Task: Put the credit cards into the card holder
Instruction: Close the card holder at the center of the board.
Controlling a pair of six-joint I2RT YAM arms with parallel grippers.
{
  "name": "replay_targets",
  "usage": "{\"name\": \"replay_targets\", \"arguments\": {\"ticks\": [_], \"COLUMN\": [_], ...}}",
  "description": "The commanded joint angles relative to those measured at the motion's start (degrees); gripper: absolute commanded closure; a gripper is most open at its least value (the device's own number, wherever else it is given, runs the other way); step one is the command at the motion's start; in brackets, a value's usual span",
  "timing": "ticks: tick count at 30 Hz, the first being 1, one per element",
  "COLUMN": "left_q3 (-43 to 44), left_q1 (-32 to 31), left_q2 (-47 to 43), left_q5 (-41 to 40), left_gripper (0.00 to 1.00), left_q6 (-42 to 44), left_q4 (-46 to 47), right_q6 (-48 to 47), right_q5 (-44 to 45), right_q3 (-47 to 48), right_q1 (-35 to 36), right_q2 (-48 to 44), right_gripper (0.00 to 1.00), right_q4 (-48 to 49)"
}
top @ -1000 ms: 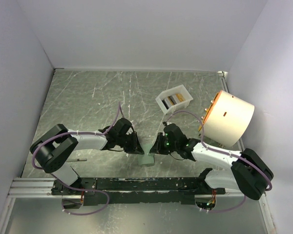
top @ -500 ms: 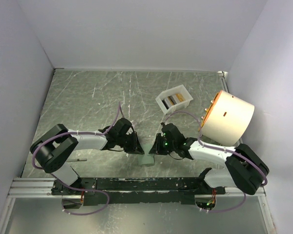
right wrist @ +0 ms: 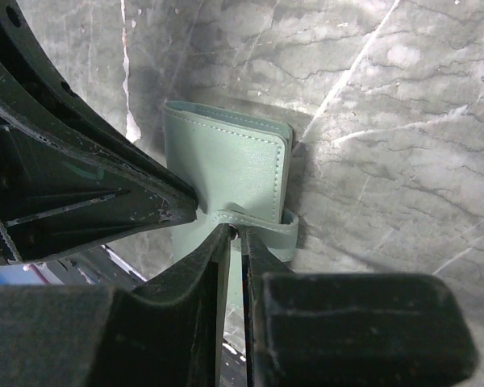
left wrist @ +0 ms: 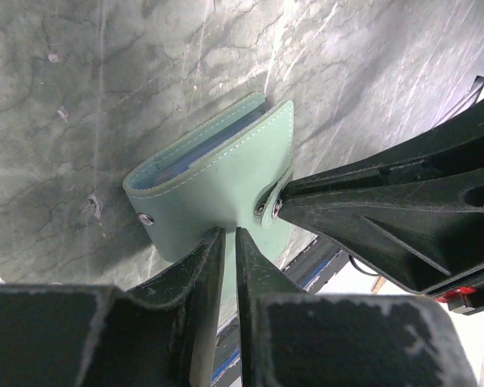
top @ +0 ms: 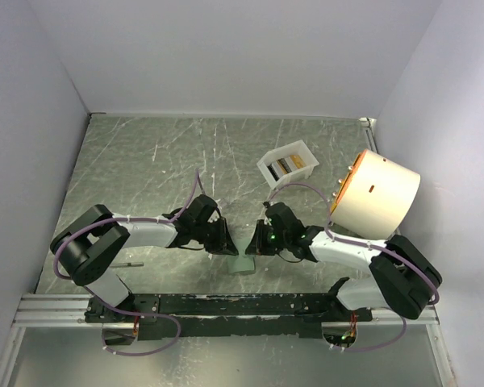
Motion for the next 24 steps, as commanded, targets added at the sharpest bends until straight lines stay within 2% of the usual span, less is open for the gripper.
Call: {"name": "replay_targets", "arguments": {"ticks": [1,20,24], "left_q3": [0.23,1.09,1.01], "left_q1": [0.21,0.18,0.21], "left_q2": [1.30,1.51,1.30], "left_q5": [-0.87,-0.73,-0.83], "left_gripper": [0.76,0.76,0.76], "left_q6": [1.15,1.52,1.31], "left_q4": [-0.29,-1.10,-0.86], "right_q6": [-1.02,-2.18,-2.75], "right_q5": [-1.12,2.49,3.59], "right_q3": [1.66,4.11,5.01], "right_q1": [0.54,2.66,3.88], "right_q2": [1.20,5.12,5.58], "right_gripper": [0.89,0.90,0.93], "right_q4": [0.45,-5.70,-7.77]}}
